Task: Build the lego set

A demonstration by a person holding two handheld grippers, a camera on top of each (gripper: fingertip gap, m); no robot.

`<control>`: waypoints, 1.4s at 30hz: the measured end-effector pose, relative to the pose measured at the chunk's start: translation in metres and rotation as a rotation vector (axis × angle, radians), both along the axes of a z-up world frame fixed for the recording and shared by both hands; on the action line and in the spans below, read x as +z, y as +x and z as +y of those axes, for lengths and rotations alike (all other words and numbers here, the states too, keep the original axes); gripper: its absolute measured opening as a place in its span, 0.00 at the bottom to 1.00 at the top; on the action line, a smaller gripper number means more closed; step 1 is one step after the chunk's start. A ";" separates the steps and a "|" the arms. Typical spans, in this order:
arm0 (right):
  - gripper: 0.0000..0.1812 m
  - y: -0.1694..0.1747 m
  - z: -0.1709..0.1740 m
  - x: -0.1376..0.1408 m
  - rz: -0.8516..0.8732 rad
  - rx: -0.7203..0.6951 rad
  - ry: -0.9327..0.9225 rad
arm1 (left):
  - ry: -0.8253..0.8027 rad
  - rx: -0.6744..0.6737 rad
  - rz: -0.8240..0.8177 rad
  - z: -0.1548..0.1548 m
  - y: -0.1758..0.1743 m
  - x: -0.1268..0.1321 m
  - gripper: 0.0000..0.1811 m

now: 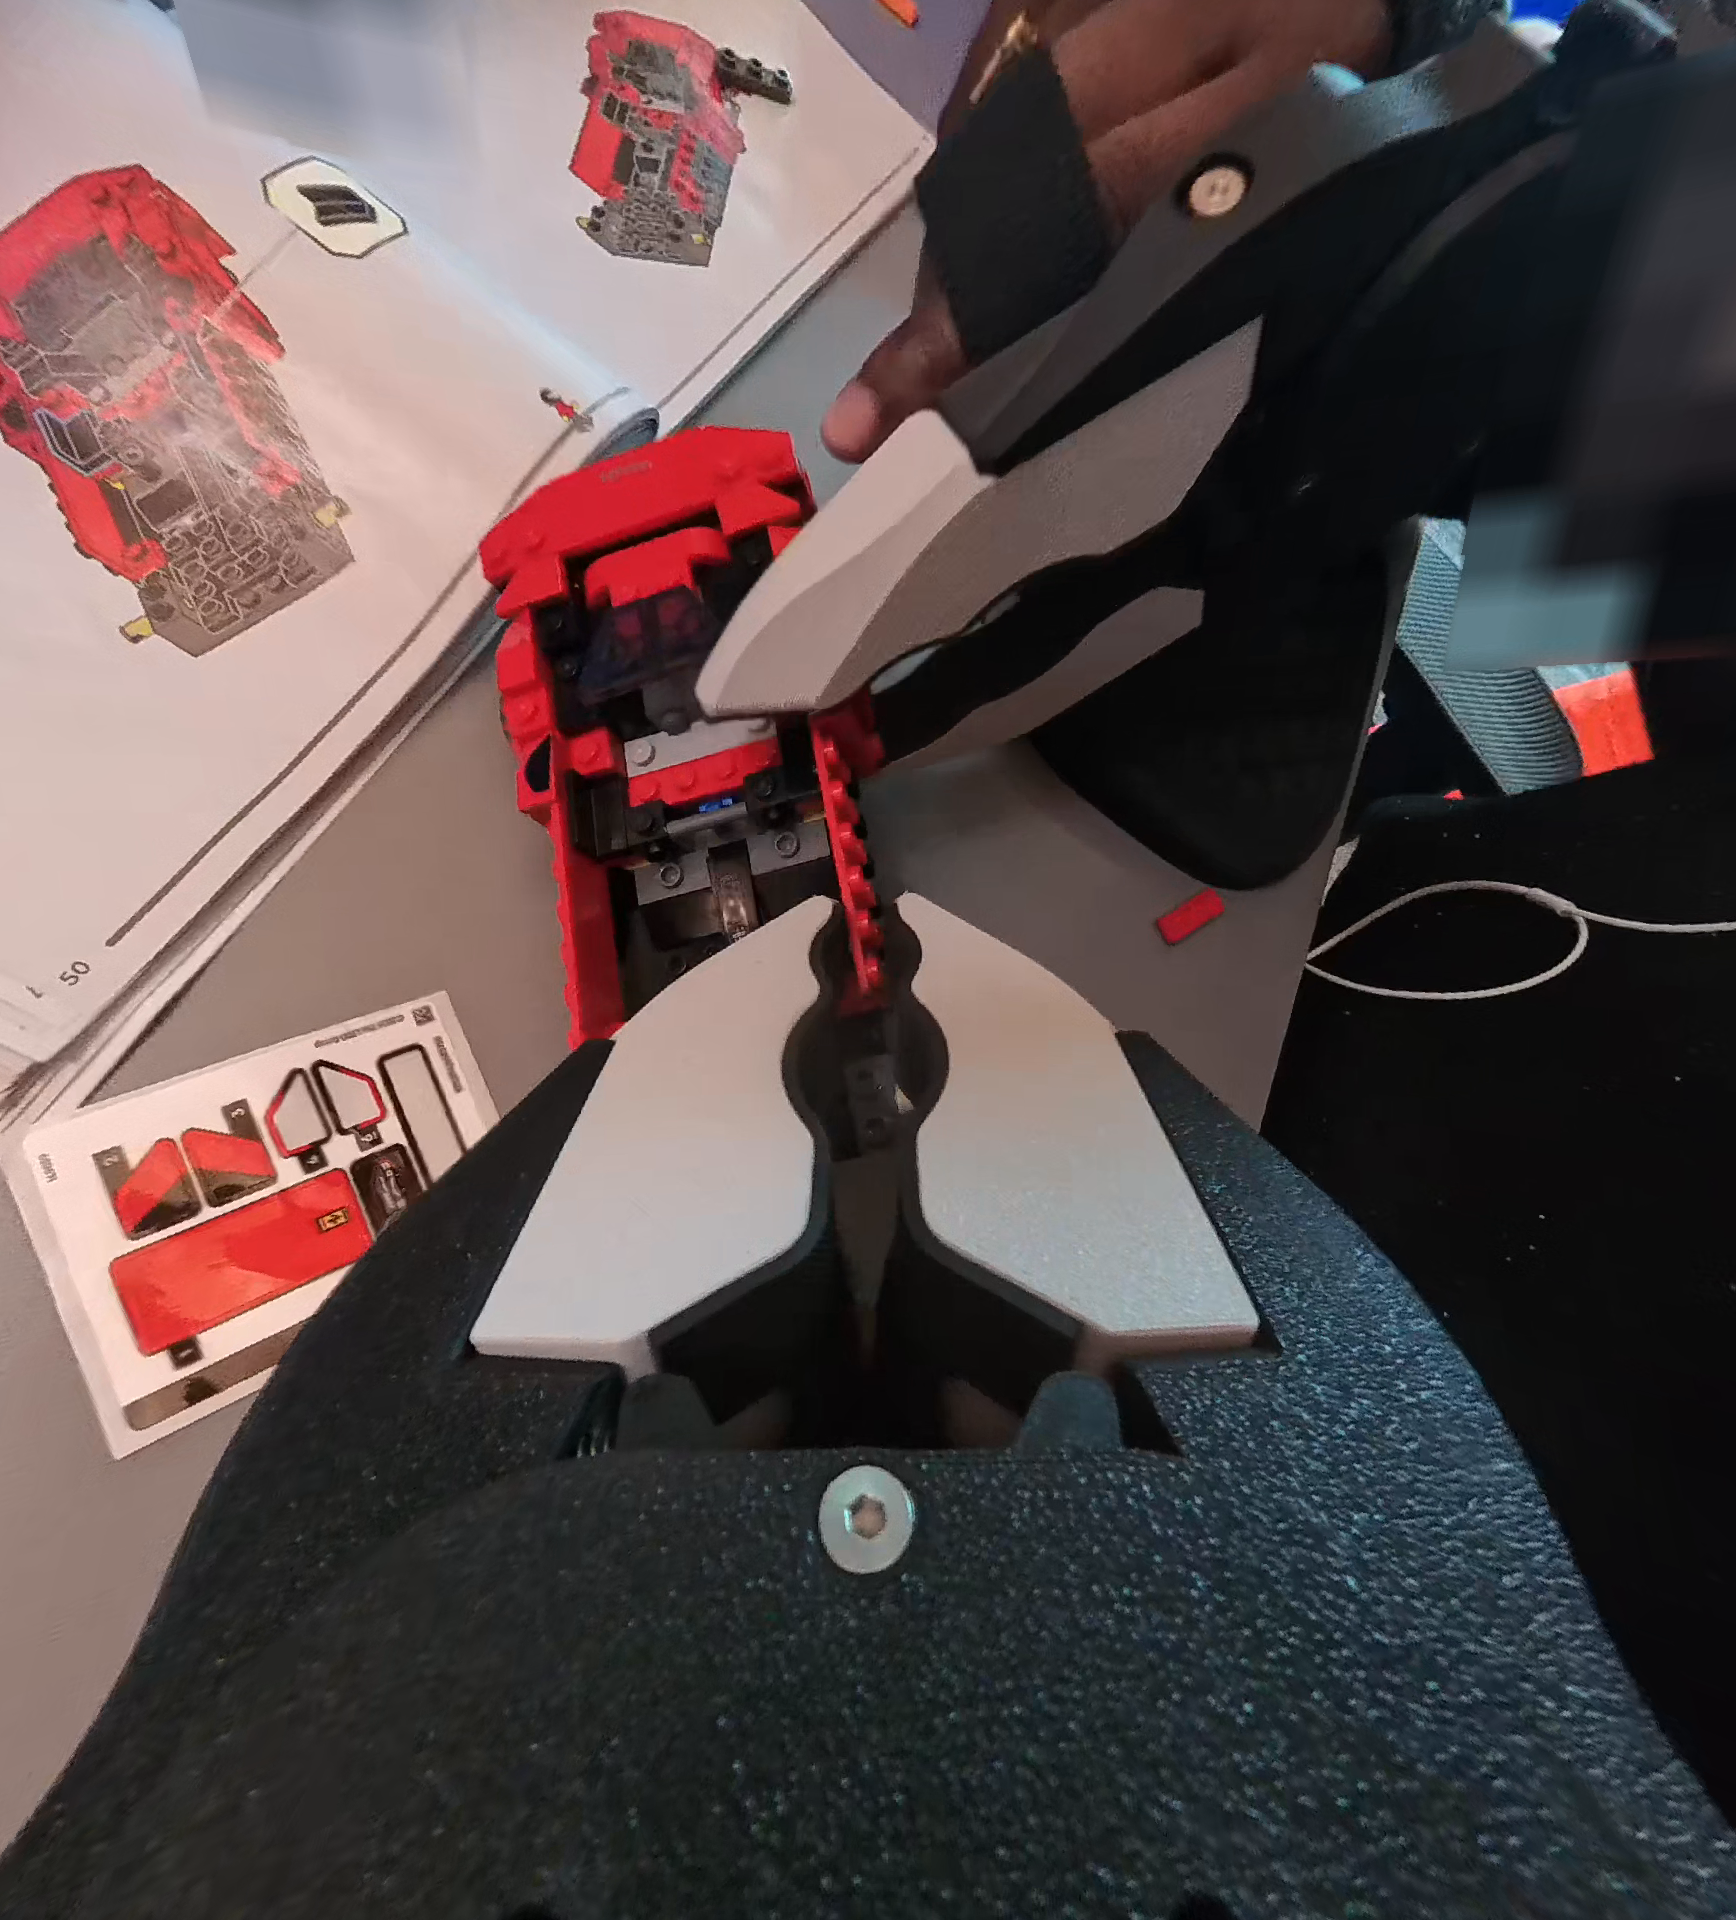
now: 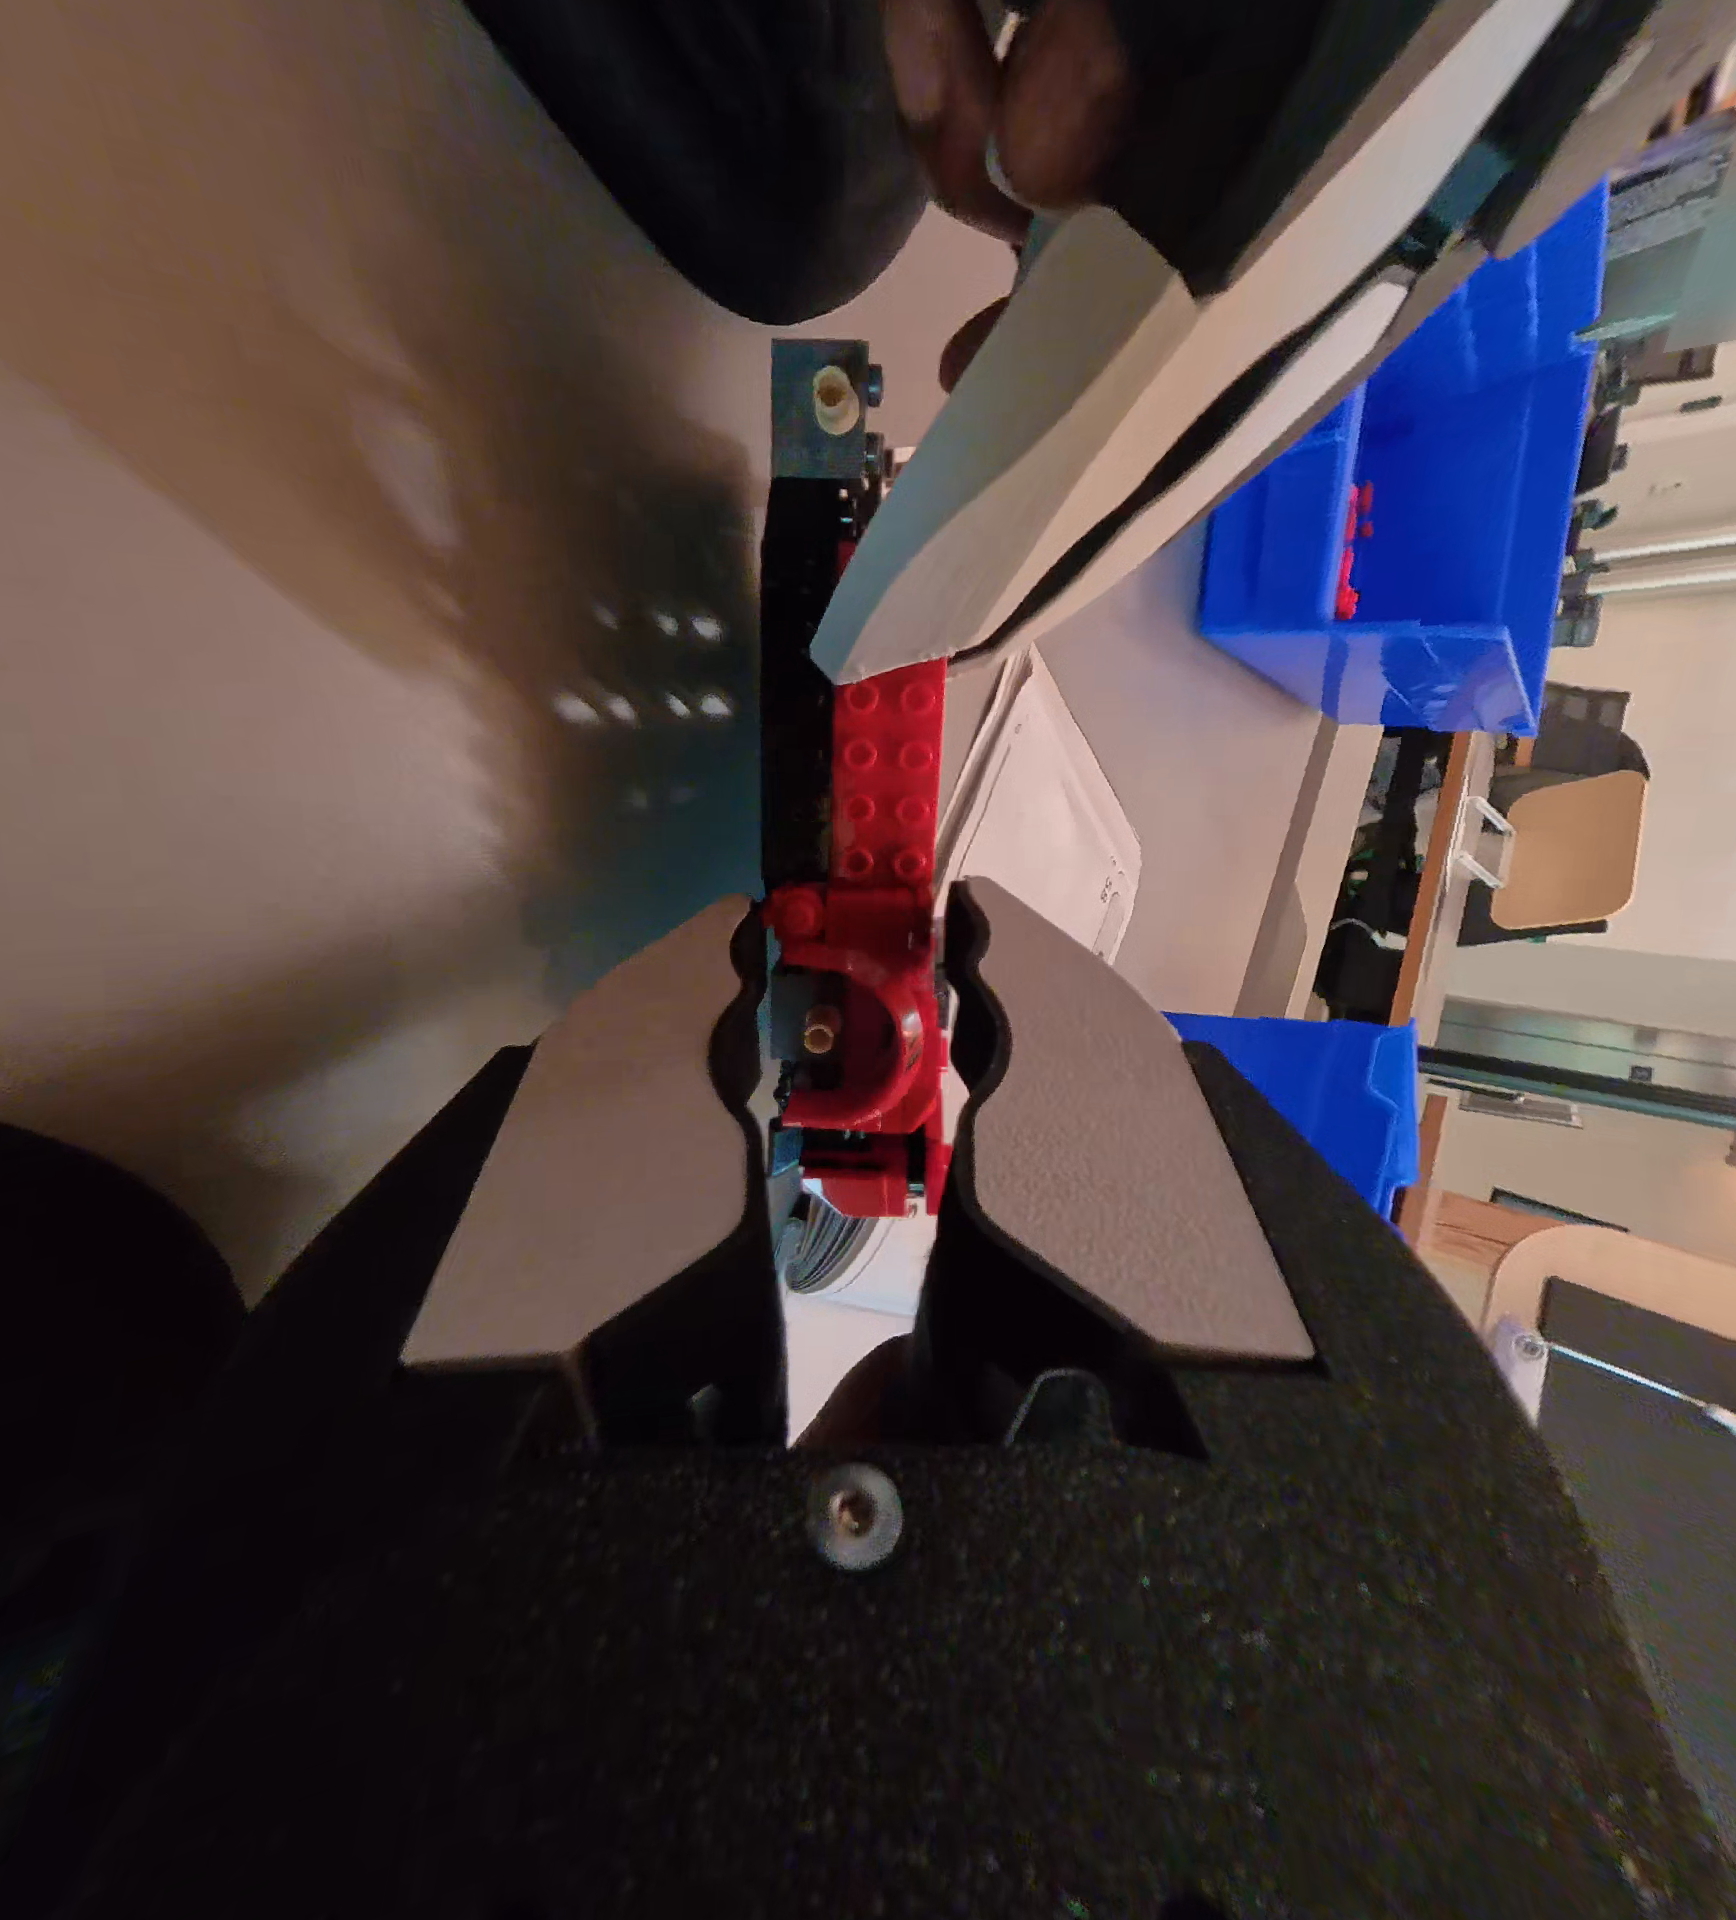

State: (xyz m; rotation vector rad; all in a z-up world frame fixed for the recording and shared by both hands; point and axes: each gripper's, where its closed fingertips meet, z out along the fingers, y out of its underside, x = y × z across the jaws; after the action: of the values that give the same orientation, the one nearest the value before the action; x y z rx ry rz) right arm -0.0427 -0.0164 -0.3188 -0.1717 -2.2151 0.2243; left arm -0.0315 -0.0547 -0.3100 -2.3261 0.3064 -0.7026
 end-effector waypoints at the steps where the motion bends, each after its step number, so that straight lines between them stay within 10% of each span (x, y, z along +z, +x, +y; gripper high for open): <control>1: 0.20 0.000 0.001 0.003 0.004 -0.011 -0.018 | 0.002 0.007 -0.007 0.001 -0.001 0.002 0.03; 12: 0.18 0.056 0.001 0.011 -0.212 -0.224 -0.425 | -0.036 0.056 -0.144 0.005 -0.012 0.004 0.02; 19: 0.34 0.009 0.006 0.016 0.208 -0.193 -0.077 | -0.016 0.083 -0.182 0.007 -0.011 0.009 0.02; 25: 0.17 -0.007 0.011 0.014 0.215 -0.154 0.038 | 0.062 0.049 -0.221 0.006 -0.008 0.021 0.08; 31: 0.16 -0.006 0.014 0.016 -0.064 -0.079 -0.032 | 0.344 0.019 0.336 0.005 -0.024 0.032 0.40; 35: 0.16 -0.009 0.018 0.019 -0.280 -0.120 -0.125 | 0.410 0.066 0.623 0.004 -0.025 0.027 0.40; 42: 0.13 -0.011 0.007 0.019 -0.481 -0.149 -0.164 | 0.426 0.151 0.585 0.006 -0.022 0.015 0.24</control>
State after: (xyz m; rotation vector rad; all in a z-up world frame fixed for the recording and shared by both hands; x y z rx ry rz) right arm -0.0533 -0.0089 -0.3000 -0.5258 -2.6436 0.3075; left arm -0.0537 -0.0484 -0.2950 -2.0615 0.4782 0.1295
